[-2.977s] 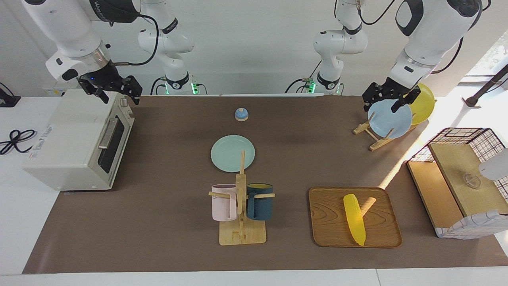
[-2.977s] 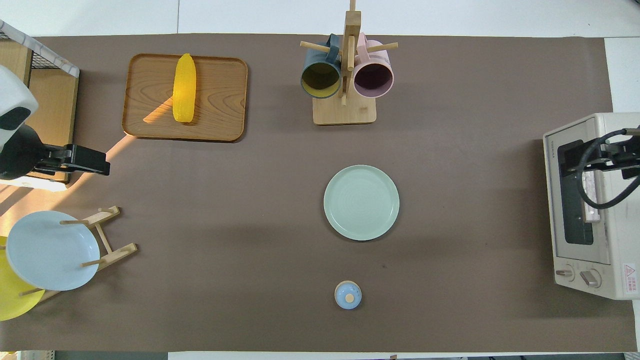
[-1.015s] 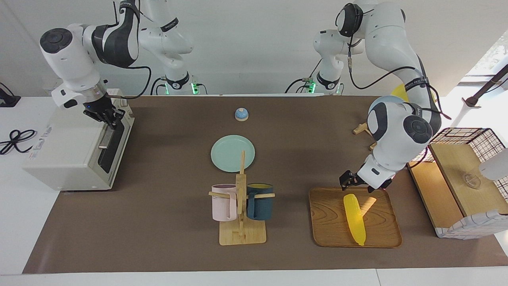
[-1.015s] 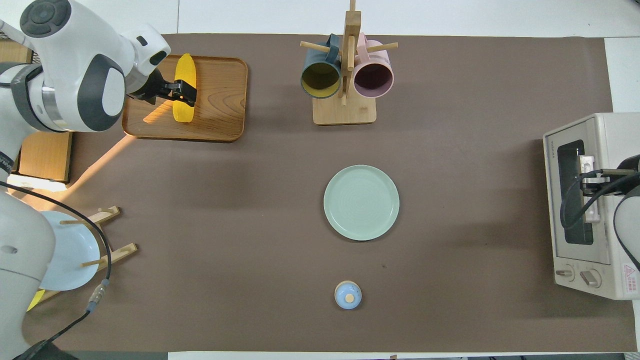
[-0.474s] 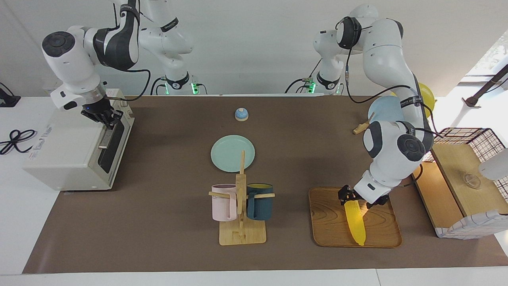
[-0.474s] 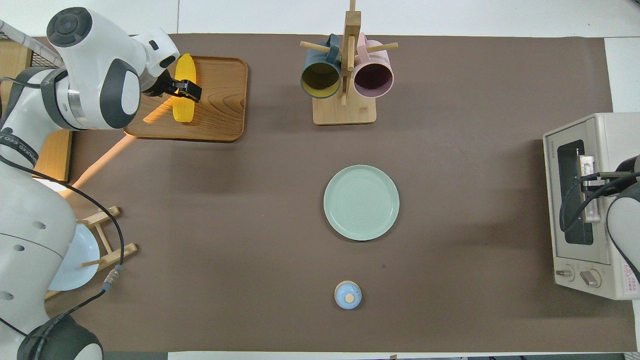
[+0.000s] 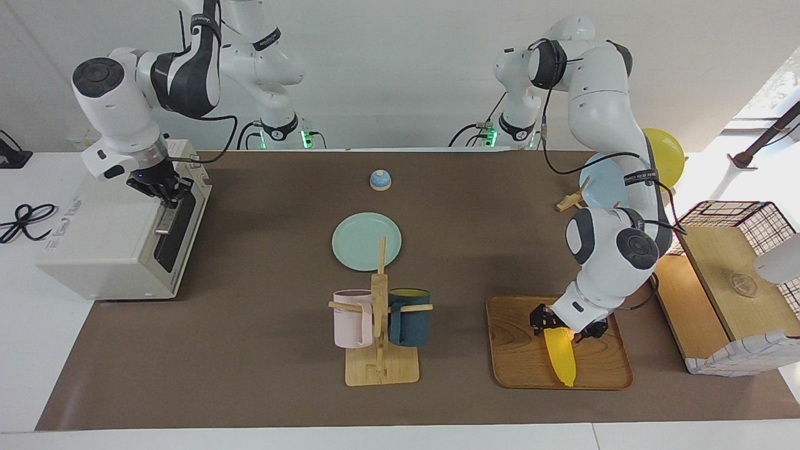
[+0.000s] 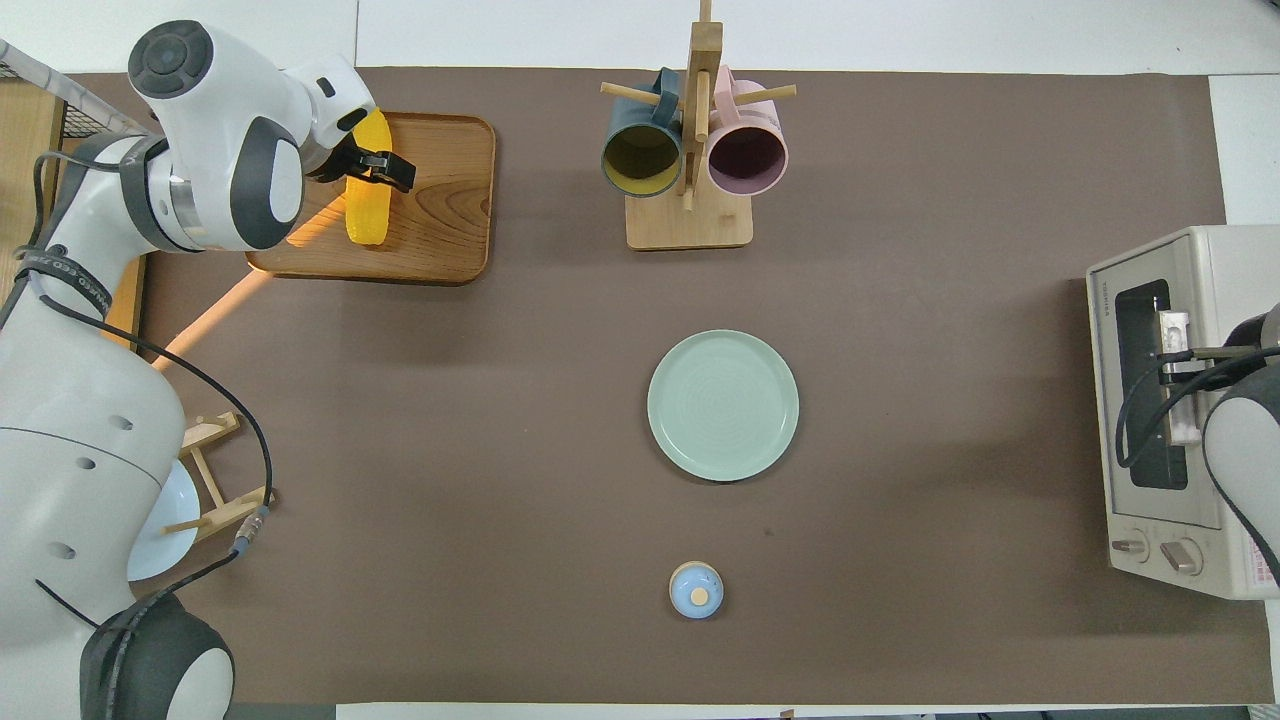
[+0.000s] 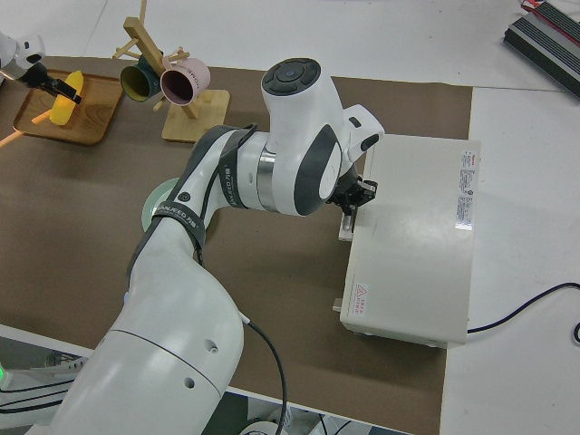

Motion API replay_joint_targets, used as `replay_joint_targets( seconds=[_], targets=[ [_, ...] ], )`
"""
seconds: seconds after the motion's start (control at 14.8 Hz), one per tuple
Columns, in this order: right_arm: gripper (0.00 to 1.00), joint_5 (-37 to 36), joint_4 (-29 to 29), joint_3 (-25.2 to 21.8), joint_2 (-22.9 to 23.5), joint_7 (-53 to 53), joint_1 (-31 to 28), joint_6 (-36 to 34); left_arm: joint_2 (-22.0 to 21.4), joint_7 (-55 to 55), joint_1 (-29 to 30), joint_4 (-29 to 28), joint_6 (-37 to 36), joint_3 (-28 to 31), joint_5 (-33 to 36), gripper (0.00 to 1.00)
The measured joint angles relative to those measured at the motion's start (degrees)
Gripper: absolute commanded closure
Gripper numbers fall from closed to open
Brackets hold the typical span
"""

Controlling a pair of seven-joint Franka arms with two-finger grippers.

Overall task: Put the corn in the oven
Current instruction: 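Reach the yellow corn on the wooden tray and grasp it with the left gripper, then lift the corn with the left gripper while the right gripper opens the oven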

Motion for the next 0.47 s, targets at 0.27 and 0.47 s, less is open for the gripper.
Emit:
replay_joint_targets(
  seconds=[0.27,0.47],
  targets=[
    [1.0,0.0,-0.2,0.1,0.0,0.0,0.0,0.3,0.9,0.9,0.0,0.0,1.2,0.0,3.7,0.17],
    [1.0,0.1,-1.0,0.2,-0.3,0.0,0.0,1.3,1.3,1.1,0.1,0.1,1.6,0.1,3.8,0.83]
  ],
)
